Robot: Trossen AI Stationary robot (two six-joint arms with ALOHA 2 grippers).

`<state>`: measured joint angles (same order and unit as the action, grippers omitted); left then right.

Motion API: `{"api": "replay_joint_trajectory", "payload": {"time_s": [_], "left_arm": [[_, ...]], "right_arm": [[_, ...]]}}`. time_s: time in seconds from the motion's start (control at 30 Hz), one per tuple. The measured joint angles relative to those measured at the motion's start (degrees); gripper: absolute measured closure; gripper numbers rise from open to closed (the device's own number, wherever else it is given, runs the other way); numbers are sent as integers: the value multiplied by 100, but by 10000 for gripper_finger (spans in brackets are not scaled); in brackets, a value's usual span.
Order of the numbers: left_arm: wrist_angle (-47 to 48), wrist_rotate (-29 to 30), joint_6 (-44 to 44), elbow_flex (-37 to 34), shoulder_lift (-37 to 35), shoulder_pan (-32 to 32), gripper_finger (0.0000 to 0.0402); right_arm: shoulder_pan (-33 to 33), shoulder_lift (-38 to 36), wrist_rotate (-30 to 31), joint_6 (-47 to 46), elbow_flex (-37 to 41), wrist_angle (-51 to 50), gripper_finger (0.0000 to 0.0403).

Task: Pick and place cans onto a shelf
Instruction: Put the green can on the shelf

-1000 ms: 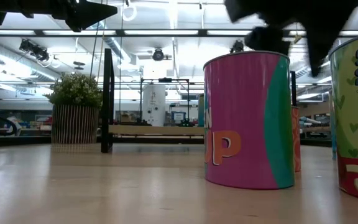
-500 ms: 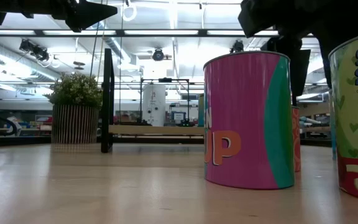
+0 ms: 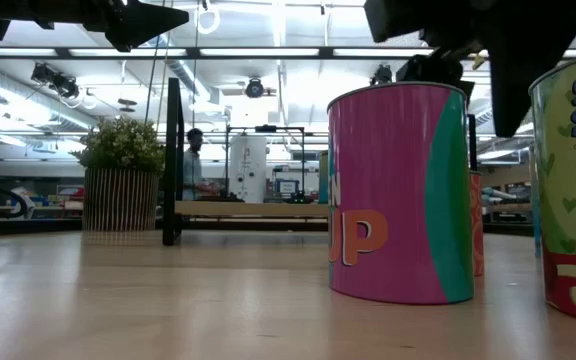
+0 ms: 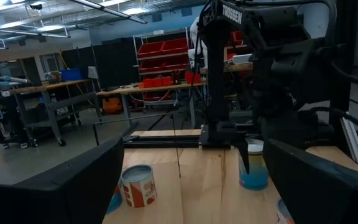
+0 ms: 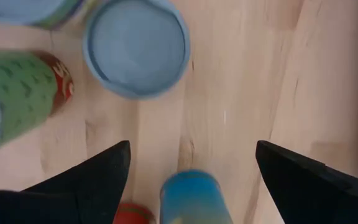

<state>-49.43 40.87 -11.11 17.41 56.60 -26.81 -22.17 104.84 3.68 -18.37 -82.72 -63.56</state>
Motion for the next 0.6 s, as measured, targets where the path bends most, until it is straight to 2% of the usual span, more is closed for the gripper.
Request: {"api": "replay_joint_trajectory", "payload": {"time_s": [0.17,0.37,0.6], "left_arm": [[0,0,2,0,0,0,13],[0,0,0,0,0,2,13],[-2,1,2,0,0,0,13]], "right_arm": [[0,0,-36,56,0,287,49],[-106,7,-374,31,-181,329,49],[-573,7,32,-47,-683,477,49]]}}
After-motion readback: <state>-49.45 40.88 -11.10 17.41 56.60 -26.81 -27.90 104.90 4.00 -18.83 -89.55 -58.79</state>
